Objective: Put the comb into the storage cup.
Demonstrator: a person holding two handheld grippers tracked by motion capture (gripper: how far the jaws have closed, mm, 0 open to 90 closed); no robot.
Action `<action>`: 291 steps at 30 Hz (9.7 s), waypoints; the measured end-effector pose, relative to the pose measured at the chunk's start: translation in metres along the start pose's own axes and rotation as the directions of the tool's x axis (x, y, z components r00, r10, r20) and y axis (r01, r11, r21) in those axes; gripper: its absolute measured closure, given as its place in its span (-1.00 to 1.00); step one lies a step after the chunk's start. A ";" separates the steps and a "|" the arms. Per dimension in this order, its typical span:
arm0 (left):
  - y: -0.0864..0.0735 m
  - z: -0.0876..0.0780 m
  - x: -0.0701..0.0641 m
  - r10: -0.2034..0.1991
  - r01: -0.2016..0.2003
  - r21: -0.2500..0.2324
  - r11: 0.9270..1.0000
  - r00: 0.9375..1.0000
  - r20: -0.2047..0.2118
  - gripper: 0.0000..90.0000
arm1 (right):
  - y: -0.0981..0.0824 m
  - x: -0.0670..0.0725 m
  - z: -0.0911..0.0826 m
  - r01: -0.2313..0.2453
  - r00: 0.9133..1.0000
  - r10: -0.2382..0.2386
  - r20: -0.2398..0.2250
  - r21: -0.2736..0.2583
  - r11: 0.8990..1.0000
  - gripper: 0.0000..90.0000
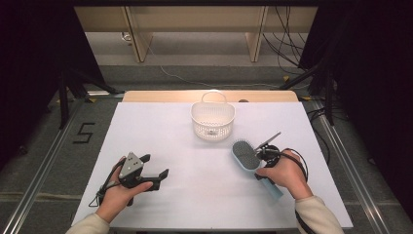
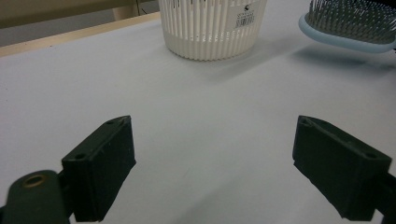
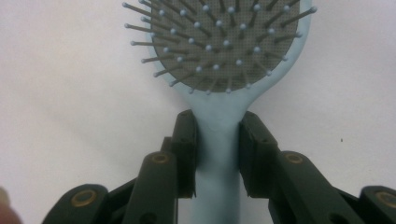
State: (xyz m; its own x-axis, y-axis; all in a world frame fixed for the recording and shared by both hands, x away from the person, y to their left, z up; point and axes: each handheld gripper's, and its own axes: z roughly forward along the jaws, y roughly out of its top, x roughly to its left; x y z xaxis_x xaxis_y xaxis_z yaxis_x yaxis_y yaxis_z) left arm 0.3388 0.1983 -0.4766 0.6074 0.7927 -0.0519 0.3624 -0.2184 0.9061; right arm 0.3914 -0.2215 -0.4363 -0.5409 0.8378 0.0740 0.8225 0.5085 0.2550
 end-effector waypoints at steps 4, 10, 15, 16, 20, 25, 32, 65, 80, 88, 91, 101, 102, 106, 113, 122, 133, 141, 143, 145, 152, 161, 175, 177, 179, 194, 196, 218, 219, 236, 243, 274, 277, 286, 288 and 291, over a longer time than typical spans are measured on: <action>0.000 0.000 0.000 0.000 0.000 0.000 1.000 1.000 0.000 -0.72 | -0.001 -0.001 -0.002 -0.002 1.000 0.002 0.003 -0.022 1.000 0.58; 0.000 0.000 0.000 0.000 0.000 0.000 1.000 1.000 0.000 -0.72 | -0.002 -0.002 -0.003 0.001 1.000 -0.001 0.001 -0.042 0.999 0.58; 0.000 0.000 0.000 -0.001 0.001 0.000 1.000 1.000 -0.001 -0.72 | -0.002 -0.003 -0.005 -0.002 1.000 0.002 0.000 -0.054 0.999 0.58; 0.000 0.000 0.000 -0.001 0.001 0.000 1.000 1.000 -0.001 -0.72 | -0.002 -0.003 -0.006 -0.004 1.000 0.004 0.002 -0.061 0.998 0.58; 0.000 0.000 0.000 -0.001 0.001 0.000 1.000 1.000 0.000 -0.72 | -0.002 -0.003 -0.006 -0.001 1.000 0.001 0.001 -0.074 0.997 0.58; 0.000 0.000 0.000 -0.002 0.002 0.000 1.000 1.000 0.001 -0.71 | -0.002 -0.004 -0.007 0.002 1.000 -0.002 0.003 -0.086 0.996 0.58; 0.000 0.000 0.000 0.001 -0.001 0.000 1.000 1.000 0.001 -0.71 | -0.002 -0.005 -0.009 0.005 1.000 -0.004 0.002 -0.116 0.993 0.58; 0.000 0.000 0.000 0.001 -0.001 -0.002 1.000 1.000 -0.001 -0.71 | -0.002 -0.013 -0.016 -0.036 0.999 0.036 -0.008 -0.259 0.965 0.58; 0.000 0.000 0.000 0.002 -0.002 -0.002 1.000 1.000 -0.002 -0.71 | -0.002 -0.014 -0.020 -0.037 0.999 0.039 0.001 -0.330 0.943 0.58; 0.000 0.000 0.000 0.001 -0.001 -0.002 1.000 1.000 -0.003 -0.71 | -0.002 -0.015 -0.023 -0.050 0.998 0.058 0.009 -0.380 0.924 0.58; 0.000 0.000 0.000 0.001 -0.001 -0.002 1.000 1.000 -0.003 -0.71 | -0.002 -0.016 -0.025 -0.057 0.998 0.066 0.009 -0.398 0.915 0.58; 0.000 0.000 0.000 0.000 0.000 -0.003 1.000 1.000 -0.004 -0.71 | -0.002 -0.018 -0.027 -0.084 0.996 0.093 0.000 -0.436 0.896 0.58; 0.000 0.000 0.000 -0.001 0.001 -0.003 1.000 1.000 -0.004 -0.71 | -0.002 -0.018 -0.027 -0.085 0.995 0.095 0.001 -0.439 0.894 0.58; 0.000 0.000 0.000 0.000 0.000 -0.002 1.000 1.000 -0.005 -0.71 | -0.002 -0.019 -0.028 -0.089 0.995 0.100 0.000 -0.457 0.885 0.58; 0.000 0.000 0.000 0.000 0.000 -0.003 1.000 1.000 -0.006 -0.70 | -0.002 -0.019 -0.031 -0.089 0.994 0.105 0.005 -0.493 0.866 0.58; 0.000 0.000 0.000 0.000 0.000 -0.002 1.000 1.000 -0.006 -0.70 | 0.000 -0.018 -0.030 -0.077 0.996 0.094 0.009 -0.509 0.857 0.58; 0.000 0.001 0.000 0.001 -0.001 0.000 1.000 1.000 -0.006 -0.70 | 0.004 -0.017 -0.032 -0.071 0.996 0.091 0.010 -0.542 0.837 0.58; 0.000 0.001 0.000 -0.004 0.004 -0.001 1.000 1.000 -0.010 -0.70 | 0.008 -0.019 -0.033 -0.066 0.996 0.087 0.010 -0.561 0.825 0.58; 0.000 0.001 0.000 -0.003 0.003 -0.001 1.000 1.000 -0.010 -0.70 | 0.008 -0.019 -0.033 -0.066 0.996 0.088 0.011 -0.571 0.819 0.58; 0.000 0.001 0.000 0.000 0.000 0.000 1.000 1.000 -0.009 -0.70 | 0.010 -0.019 -0.034 -0.067 0.996 0.089 0.010 -0.577 0.814 0.58; -0.001 0.001 0.000 -0.003 0.003 -0.001 1.000 1.000 -0.010 -0.69 | 0.012 -0.019 -0.036 -0.068 0.996 0.093 0.011 -0.597 0.800 0.58; -0.001 0.001 0.000 -0.005 0.005 0.001 1.000 1.000 -0.010 -0.69 | 0.013 -0.021 -0.038 -0.066 0.995 0.095 0.016 -0.612 0.788 0.58; -0.001 0.002 0.000 -0.001 0.001 0.002 1.000 1.000 -0.007 -0.69 | 0.016 -0.022 -0.039 -0.060 0.996 0.093 0.019 -0.630 0.775 0.58; -0.001 0.002 -0.001 -0.001 0.001 0.002 1.000 1.000 -0.007 -0.69 | 0.016 -0.022 -0.039 -0.061 0.995 0.093 0.019 -0.631 0.774 0.58; -0.001 0.002 0.000 -0.001 0.001 0.002 1.000 1.000 -0.007 -0.69 | 0.017 -0.022 -0.040 -0.059 0.996 0.092 0.019 -0.634 0.771 0.58; -0.001 0.002 0.000 0.000 0.000 0.002 1.000 1.000 -0.007 -0.69 | 0.025 -0.019 -0.041 -0.049 0.996 0.083 0.021 -0.653 0.756 0.58; -0.001 0.002 -0.001 0.001 -0.001 0.002 1.000 1.000 -0.008 -0.69 | 0.025 -0.019 -0.042 -0.047 0.996 0.082 0.022 -0.655 0.754 0.58; -0.001 0.002 -0.001 0.001 0.000 0.004 1.000 1.000 -0.007 -0.69 | 0.032 -0.016 -0.041 -0.025 0.997 0.063 0.033 -0.663 0.748 0.58; -0.001 0.002 -0.001 0.001 -0.001 0.005 1.000 1.000 -0.005 -0.69 | 0.032 -0.016 -0.041 -0.025 0.998 0.062 0.033 -0.664 0.747 0.58; -0.001 0.002 -0.001 0.003 -0.002 0.005 1.000 1.000 -0.006 -0.69 | 0.037 -0.015 -0.042 -0.023 0.997 0.063 0.035 -0.677 0.735 0.58; -0.001 0.002 -0.001 0.002 -0.002 0.004 1.000 1.000 -0.005 -0.69 | 0.040 -0.014 -0.042 -0.023 0.998 0.060 0.031 -0.679 0.734 0.58; -0.001 0.003 -0.001 0.004 -0.004 0.004 1.000 1.000 -0.004 -0.69 | 0.052 -0.010 -0.043 -0.026 0.998 0.062 0.027 -0.697 0.716 0.58; -0.001 0.003 -0.001 0.003 -0.003 0.004 1.000 1.000 -0.004 -0.69 | 0.054 -0.009 -0.043 -0.025 0.998 0.063 0.027 -0.702 0.712 0.58; -0.001 0.003 -0.001 0.002 -0.002 0.004 1.000 1.000 -0.005 -0.69 | 0.056 -0.010 -0.044 -0.030 0.998 0.066 0.024 -0.706 0.708 0.58; -0.001 0.003 -0.001 0.005 -0.005 0.004 1.000 1.000 -0.006 -0.69 | 0.057 -0.010 -0.044 -0.030 0.997 0.067 0.024 -0.708 0.705 0.58; -0.001 0.003 -0.001 0.003 -0.003 0.006 1.000 1.000 -0.005 -0.69 | 0.058 -0.010 -0.044 -0.031 0.998 0.066 0.021 -0.708 0.706 0.58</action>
State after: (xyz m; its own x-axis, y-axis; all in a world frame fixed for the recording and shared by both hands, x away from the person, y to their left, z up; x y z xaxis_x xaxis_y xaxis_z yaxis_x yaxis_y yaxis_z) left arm 0.3398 0.1960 -0.4787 0.6047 0.7951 -0.0474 0.3649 -0.2236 0.9038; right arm 0.4363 -0.2090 -0.3796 -0.4819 0.8734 0.0699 0.4729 0.1921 0.8599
